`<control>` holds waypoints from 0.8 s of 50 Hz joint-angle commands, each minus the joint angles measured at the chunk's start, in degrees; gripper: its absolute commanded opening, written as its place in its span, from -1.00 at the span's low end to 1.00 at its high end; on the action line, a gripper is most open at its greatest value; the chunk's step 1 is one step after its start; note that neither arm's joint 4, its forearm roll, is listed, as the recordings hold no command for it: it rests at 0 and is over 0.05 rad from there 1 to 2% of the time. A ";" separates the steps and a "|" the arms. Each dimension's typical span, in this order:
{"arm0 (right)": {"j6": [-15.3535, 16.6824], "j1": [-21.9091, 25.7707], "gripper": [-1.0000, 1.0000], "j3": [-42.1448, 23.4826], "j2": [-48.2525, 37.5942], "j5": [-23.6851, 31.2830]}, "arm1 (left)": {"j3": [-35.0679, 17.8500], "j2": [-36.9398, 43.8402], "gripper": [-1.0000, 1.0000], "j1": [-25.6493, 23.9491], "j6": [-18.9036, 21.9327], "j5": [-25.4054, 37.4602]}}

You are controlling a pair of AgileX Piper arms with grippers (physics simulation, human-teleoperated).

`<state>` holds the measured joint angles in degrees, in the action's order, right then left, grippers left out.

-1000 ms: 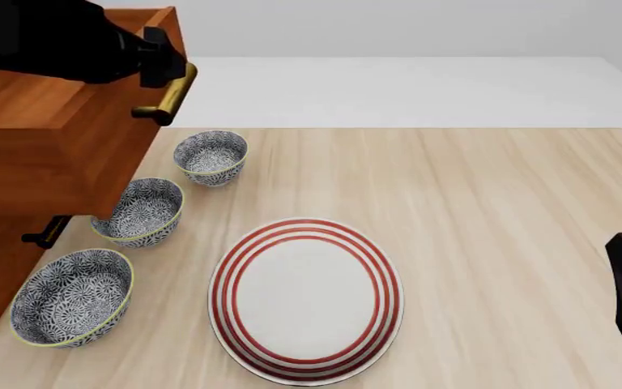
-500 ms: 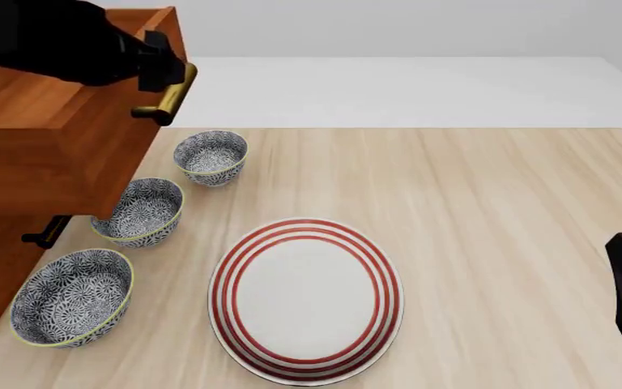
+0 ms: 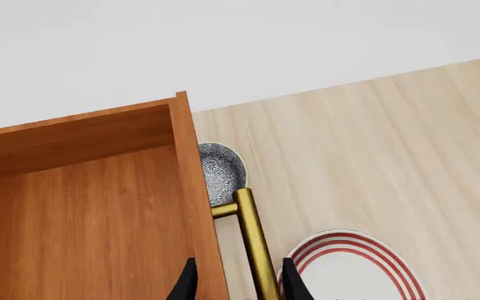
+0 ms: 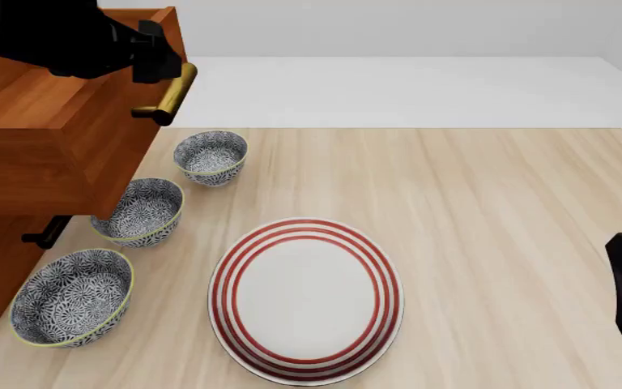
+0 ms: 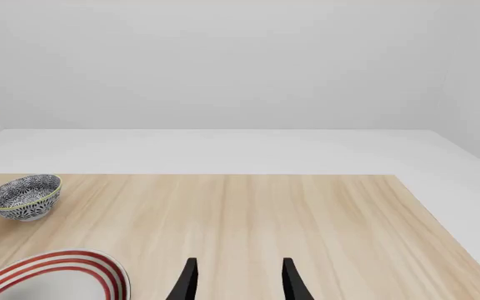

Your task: Open the top drawer of the cabinet.

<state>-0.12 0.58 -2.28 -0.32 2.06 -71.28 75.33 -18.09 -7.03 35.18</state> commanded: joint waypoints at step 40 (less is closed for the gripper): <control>0.00 0.01 1.00 0.00 0.00 0.00 | -8.23 -5.50 1.00 -4.56 3.52 2.19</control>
<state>-0.13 0.59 -2.28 -0.32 2.06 -78.81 70.83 -22.00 -3.74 37.19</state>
